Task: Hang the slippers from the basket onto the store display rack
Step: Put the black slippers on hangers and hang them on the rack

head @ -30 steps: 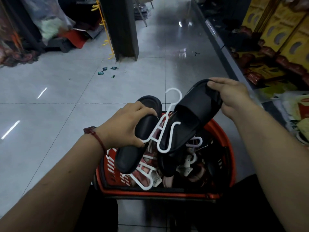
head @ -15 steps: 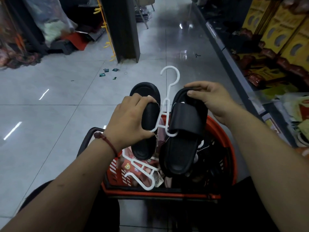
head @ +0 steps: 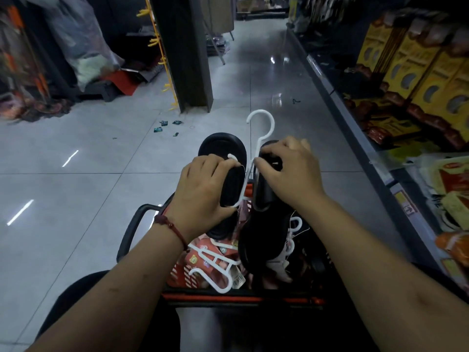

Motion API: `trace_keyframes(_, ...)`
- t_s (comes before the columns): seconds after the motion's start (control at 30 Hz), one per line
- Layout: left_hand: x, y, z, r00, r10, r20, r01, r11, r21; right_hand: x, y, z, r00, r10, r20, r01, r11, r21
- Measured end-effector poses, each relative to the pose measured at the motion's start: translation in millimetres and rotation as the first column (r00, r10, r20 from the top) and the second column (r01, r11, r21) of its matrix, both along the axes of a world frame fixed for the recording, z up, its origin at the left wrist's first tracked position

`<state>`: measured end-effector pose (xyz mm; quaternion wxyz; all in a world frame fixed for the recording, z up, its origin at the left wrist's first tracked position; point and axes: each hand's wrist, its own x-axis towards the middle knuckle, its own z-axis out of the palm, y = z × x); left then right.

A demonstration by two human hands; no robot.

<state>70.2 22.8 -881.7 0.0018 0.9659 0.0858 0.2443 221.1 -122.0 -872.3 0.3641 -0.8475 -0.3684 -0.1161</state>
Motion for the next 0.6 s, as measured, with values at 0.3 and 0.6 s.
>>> trace_keyframes(0.3,-18,-26,26,0.998,0.034,-0.046,-0.024,0.977,0.212,-18,-24,33,0.851,0.222,-0.476,-0.163,0.973,0.162)
trace_keyframes(0.6,-16,-80,103,0.999,0.034,-0.037,-0.019,0.941,0.339,-38,-66,105,0.864,0.191,-0.466,-0.056,0.956,0.289)
